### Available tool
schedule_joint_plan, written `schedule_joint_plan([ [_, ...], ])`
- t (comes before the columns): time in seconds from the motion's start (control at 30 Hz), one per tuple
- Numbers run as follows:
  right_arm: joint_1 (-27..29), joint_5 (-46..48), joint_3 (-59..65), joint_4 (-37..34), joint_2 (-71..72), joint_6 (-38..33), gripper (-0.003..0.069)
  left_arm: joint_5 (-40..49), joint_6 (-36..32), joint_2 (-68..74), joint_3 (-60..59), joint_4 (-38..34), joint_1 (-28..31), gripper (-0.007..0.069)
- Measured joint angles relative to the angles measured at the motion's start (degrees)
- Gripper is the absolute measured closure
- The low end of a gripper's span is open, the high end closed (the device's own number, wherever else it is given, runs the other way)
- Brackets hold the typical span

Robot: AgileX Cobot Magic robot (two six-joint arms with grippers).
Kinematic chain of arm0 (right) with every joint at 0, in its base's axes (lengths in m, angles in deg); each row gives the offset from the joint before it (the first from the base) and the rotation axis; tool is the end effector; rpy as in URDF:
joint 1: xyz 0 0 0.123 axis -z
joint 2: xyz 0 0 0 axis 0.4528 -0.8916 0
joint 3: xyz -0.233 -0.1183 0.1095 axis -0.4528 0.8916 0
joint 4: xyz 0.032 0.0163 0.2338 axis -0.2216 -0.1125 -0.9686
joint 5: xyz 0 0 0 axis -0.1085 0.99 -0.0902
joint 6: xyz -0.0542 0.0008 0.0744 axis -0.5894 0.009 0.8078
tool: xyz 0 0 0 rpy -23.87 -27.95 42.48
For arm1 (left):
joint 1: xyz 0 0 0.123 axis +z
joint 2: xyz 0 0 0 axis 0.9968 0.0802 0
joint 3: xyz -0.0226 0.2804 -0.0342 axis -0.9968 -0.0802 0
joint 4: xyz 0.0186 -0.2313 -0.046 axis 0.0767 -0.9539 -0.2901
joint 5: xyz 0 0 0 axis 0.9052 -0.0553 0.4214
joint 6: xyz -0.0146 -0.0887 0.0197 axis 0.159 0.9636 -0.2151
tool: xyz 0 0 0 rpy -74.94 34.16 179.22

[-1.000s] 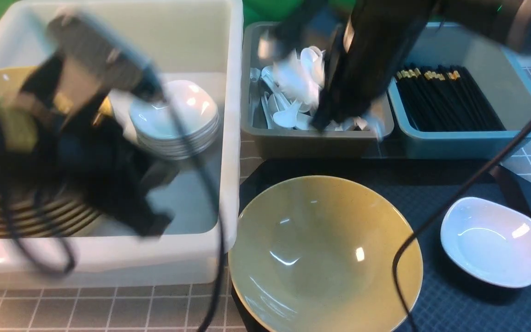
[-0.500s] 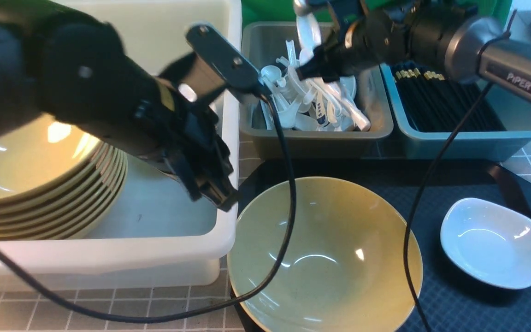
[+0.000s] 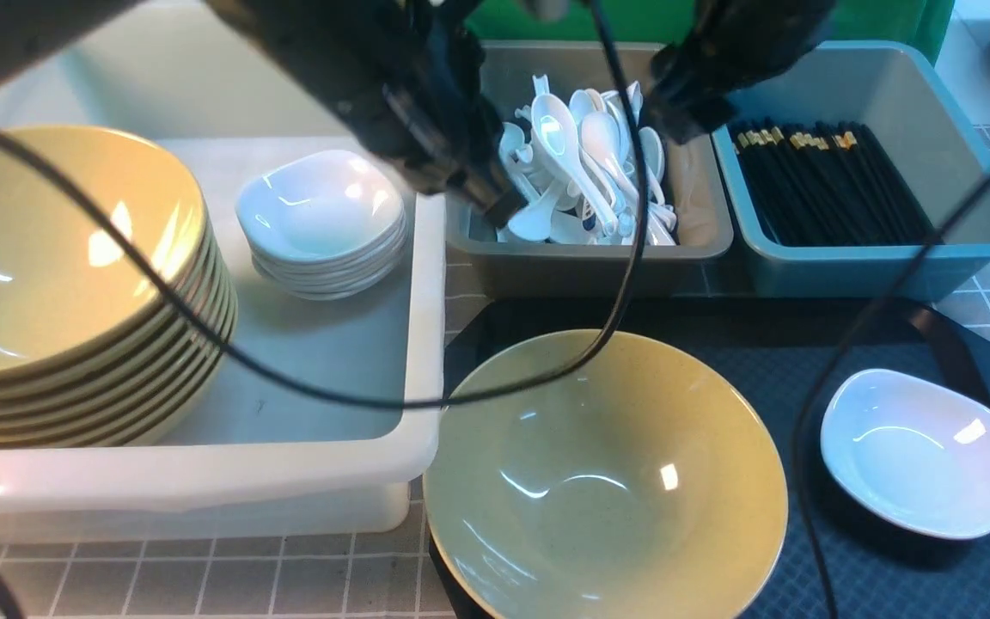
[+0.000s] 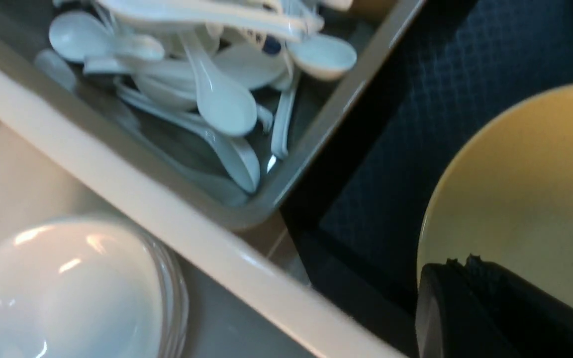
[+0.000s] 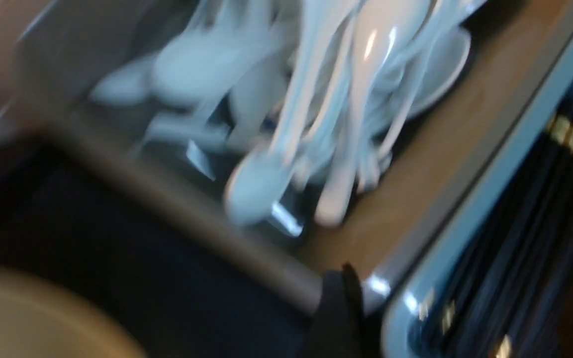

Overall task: On grey table put chopsticks spoon bowls plates into blue grey white boxes.
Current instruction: 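Grasp the large bowl on the tray by its rim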

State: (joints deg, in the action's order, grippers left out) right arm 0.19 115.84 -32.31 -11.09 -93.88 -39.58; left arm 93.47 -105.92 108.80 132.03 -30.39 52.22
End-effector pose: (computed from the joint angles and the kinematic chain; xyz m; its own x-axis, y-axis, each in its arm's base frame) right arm 0.3686 0.1690 0.3842 -0.5887 -0.5850 -0.5578 -0.5270 0.8011 -0.2838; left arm 0.2835 -0.1926 0.3746 -0.3974 0.7331 -0.5519 0.8012 0.5705 0.1809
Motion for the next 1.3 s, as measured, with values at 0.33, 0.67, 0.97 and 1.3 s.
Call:
schedule_joint_plan([
  [0.33, -5.92, 0.23, 20.23, -1.41, 26.35, 1.60, 0.0330, 5.19, -4.68, 6.27, 2.61, -5.09, 0.00, 0.0447],
  [0.67, -10.37, 0.04, 44.12, -1.73, 51.00, 10.70, 0.0454, 1.04, -7.10, 18.57, 2.61, -3.02, 0.00, 0.0174],
  [0.97, -10.44, 0.18, 52.37, -1.78, 53.91, 13.46, 0.0456, -0.67, -7.88, 25.76, 2.63, -5.19, 0.00, 0.0186],
  [1.3, -10.44, -0.87, 53.09, -1.78, 52.01, 9.46, 0.0456, 7.24, -7.63, 24.55, 2.82, -13.70, 0.08, 0.0588],
])
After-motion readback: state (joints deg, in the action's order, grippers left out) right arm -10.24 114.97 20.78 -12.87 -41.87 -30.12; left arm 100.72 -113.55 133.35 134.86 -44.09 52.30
